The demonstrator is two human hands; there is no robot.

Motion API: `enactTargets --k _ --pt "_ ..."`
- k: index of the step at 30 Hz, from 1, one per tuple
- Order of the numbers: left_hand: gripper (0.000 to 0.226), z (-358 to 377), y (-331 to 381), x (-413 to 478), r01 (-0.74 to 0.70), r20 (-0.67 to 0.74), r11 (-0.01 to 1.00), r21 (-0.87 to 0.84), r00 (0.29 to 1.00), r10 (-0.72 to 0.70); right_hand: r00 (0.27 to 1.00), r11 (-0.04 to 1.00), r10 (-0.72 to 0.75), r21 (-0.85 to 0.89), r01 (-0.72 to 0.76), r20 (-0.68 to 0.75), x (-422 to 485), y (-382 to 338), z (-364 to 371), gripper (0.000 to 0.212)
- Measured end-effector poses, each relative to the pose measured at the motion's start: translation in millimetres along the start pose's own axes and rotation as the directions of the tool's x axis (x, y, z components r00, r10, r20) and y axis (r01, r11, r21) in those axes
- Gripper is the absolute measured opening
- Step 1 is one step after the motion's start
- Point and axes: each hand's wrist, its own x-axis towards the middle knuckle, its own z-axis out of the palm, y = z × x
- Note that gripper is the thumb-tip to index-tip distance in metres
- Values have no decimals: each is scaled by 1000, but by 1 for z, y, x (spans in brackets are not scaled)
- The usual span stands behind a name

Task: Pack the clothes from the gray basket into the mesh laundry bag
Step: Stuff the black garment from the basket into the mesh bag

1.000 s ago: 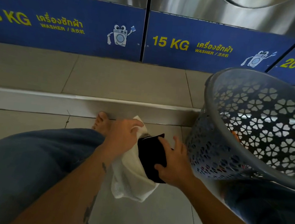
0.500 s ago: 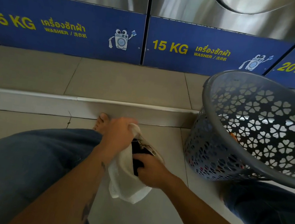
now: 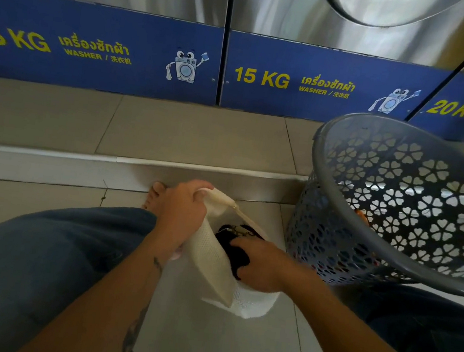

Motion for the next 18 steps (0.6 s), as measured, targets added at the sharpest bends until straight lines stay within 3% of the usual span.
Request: enactTargets --k 2,6,9,11,14,18 --pt "32 9 2 -5 7 73 997 75 997 -13 988 995 32 101 -17 -151 3 17 11 65" --pt "31 26 -2 -16 -48 234 996 77 972 29 995 989 71 138 -61 -73 10 32 42 74" --pt "50 38 -12 -19 -101 368 992 71 927 68 989 991 82 114 -68 -123 16 28 58 80" --pt "64 43 -14 -24 -163 443 984 71 889 116 991 994 111 -7 -112 -74 21 30 63 84" --pt "67 48 -16 -24 -249 455 967 49 867 201 982 980 190 -65 -188 20 25 37 63 84" --pt "57 48 -7 -17 -393 351 919 47 867 352 971 999 50 24 -46 -232 19 47 47 76"
